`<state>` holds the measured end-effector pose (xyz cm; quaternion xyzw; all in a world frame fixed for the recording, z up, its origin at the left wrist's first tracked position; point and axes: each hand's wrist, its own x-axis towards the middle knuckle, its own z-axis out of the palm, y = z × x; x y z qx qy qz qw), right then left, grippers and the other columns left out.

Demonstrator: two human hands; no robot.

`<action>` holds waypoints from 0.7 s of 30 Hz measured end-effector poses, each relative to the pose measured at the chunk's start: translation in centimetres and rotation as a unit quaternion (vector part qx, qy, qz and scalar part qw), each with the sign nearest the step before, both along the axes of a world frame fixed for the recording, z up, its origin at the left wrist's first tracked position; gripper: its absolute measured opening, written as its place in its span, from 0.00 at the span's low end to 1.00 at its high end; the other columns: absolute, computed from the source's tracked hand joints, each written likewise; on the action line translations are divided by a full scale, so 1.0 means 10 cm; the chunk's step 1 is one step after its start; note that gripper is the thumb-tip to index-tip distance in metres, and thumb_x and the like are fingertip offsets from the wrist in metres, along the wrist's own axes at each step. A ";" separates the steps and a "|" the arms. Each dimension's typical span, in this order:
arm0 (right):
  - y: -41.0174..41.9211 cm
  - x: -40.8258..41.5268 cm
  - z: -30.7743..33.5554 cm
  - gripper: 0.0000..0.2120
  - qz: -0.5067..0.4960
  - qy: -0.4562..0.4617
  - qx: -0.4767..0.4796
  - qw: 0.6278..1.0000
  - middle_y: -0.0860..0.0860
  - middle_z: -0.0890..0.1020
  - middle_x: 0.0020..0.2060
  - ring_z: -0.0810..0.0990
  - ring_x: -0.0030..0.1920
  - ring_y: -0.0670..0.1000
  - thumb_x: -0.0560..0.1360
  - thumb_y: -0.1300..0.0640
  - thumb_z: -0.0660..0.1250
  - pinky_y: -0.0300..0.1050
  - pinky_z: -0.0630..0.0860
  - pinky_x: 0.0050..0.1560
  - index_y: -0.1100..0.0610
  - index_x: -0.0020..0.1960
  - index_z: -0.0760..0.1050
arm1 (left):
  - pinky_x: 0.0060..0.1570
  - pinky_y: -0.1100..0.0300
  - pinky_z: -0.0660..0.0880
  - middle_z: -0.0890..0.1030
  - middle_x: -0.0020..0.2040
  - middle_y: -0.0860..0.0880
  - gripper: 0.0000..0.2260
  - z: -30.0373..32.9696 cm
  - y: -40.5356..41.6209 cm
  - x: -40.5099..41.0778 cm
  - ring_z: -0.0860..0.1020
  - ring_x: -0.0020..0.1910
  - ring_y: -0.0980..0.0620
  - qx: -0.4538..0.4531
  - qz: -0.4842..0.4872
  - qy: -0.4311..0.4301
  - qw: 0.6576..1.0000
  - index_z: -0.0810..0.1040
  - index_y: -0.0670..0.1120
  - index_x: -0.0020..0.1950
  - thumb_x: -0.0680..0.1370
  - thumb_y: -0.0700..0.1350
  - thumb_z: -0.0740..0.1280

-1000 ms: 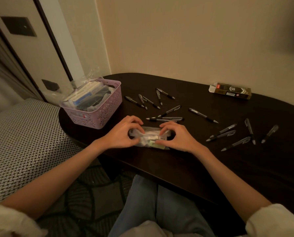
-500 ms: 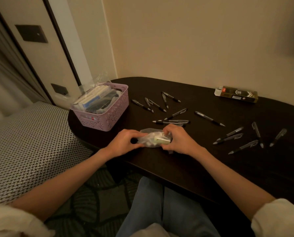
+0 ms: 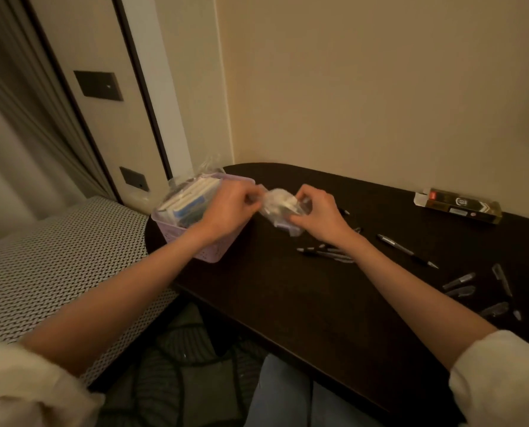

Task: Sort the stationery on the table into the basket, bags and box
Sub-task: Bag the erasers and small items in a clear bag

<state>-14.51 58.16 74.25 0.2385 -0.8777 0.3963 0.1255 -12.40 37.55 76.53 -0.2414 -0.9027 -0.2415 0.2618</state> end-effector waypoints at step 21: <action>-1.28 -1.67 -0.23 0.15 -0.029 -0.039 -0.093 0.995 0.53 0.81 0.41 0.78 0.44 0.51 0.66 0.53 0.78 0.46 0.74 0.42 0.61 0.46 0.79 | 0.49 0.51 0.76 0.84 0.49 0.43 0.09 0.40 -0.73 -1.46 0.81 0.46 0.45 -0.141 0.084 0.002 0.986 0.84 0.42 0.53 0.75 0.38 0.70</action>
